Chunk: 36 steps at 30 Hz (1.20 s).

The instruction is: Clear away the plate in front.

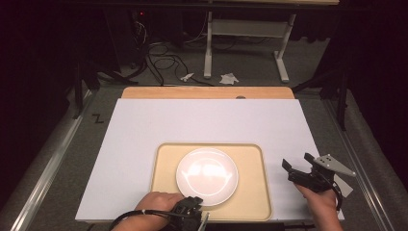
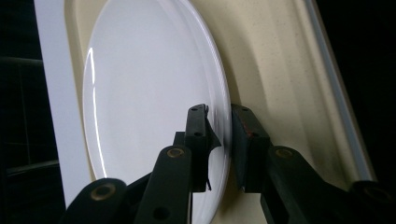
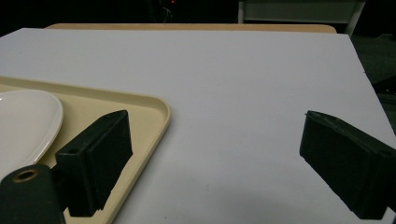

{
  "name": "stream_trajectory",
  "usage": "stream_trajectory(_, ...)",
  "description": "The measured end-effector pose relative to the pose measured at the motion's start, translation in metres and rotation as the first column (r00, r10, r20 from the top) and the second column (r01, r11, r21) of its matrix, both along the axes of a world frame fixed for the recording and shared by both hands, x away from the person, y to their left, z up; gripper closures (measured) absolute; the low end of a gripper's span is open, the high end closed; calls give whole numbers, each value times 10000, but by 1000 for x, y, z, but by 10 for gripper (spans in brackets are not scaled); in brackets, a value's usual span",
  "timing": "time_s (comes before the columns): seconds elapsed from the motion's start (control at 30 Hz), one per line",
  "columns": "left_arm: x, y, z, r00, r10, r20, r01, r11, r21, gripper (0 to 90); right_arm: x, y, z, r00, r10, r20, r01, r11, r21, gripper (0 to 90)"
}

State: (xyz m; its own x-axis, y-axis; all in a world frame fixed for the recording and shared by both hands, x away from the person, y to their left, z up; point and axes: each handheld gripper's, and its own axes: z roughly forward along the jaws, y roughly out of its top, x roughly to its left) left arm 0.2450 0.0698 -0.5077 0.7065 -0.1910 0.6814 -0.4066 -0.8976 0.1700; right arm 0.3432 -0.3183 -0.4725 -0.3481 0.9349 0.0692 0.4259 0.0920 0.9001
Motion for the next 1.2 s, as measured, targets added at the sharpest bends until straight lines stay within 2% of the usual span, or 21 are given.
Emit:
stream_trajectory(0.23, 0, 1, 3, 9999, -62, -96, 60, 9999, -136, 761, 0, -1, 0, 10000, 4, -3, -4, 10000, -14, 99)
stream_trajectory(0.47, -1, 2, 5, 9999, -71, -76, 69, 9996, -285, 697, 0, 0, 0, 10000, 6, 19, -6, 10000, -24, 98)
stream_trajectory(0.67, -2, 5, 10, 9995, -277, -174, 268, 9984, -502, 654, 0, 0, 0, 10000, -23, 31, 23, 10000, 10, 99)
stream_trajectory(0.97, -4, 8, 16, 9991, -422, -44, 418, 9963, -747, 639, 0, 0, 0, 10000, -10, 36, 11, 10000, -34, 98)
stream_trajectory(1.03, -5, 9, 19, 9986, -506, 145, 516, 9953, -822, 639, 0, 0, 1, 10000, -31, 40, 31, 10000, -20, 98)
stream_trajectory(1.2, -5, 12, 23, 9984, -466, 322, 497, 9937, -1002, 640, 0, 0, 1, 10000, -17, 57, 17, 10000, -28, 99)
